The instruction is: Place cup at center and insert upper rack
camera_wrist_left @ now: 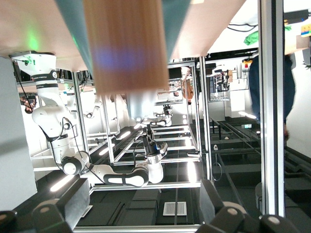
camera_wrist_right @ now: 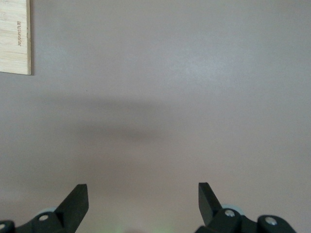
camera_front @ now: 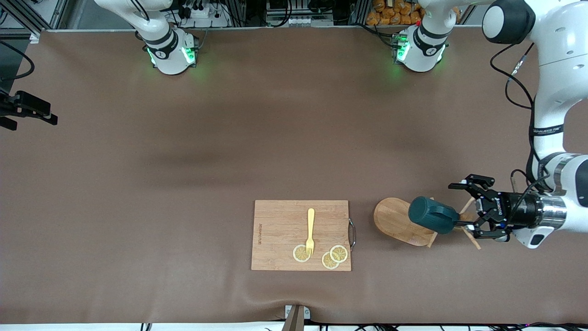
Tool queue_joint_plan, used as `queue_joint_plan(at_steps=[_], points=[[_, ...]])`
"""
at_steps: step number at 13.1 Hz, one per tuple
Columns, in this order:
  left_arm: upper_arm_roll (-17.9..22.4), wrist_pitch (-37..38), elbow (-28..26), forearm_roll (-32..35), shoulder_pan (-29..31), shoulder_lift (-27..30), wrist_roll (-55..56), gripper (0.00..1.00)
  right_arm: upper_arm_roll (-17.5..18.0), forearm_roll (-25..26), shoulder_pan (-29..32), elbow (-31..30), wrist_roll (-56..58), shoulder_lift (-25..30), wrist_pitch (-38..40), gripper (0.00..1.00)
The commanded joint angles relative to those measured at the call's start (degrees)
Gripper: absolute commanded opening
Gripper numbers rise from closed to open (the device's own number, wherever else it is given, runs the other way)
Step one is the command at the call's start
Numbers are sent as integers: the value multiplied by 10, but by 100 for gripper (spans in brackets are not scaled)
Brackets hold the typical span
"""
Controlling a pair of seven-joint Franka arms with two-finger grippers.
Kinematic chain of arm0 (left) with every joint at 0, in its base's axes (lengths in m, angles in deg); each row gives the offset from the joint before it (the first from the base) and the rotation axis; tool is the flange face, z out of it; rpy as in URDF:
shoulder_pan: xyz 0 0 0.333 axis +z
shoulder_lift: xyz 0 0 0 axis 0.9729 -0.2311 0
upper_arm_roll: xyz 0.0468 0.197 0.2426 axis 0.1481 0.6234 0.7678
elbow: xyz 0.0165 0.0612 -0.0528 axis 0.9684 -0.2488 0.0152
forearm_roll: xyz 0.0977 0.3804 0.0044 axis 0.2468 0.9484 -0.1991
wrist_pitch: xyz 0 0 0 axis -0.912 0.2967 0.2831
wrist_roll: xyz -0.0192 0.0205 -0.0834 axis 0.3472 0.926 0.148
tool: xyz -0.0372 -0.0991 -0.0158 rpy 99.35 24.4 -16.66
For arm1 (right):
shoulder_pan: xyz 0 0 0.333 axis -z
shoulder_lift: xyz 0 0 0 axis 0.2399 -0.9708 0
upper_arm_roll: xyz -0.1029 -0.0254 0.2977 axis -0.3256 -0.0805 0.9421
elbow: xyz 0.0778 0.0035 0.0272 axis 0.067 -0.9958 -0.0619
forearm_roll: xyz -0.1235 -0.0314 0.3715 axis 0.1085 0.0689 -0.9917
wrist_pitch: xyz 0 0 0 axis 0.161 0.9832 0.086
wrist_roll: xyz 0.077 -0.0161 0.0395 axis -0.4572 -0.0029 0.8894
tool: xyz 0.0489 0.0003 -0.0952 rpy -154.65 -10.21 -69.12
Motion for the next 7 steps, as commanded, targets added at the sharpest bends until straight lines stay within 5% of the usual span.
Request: queue_joint_plan(at_steps=[1, 7], points=[[5, 4, -11, 4, 4, 43, -9, 100, -2, 0, -10, 16, 0, 0, 4, 100], [6, 0, -11, 131, -1, 127, -76, 100, -1, 0, -15, 27, -1, 1, 6, 100]])
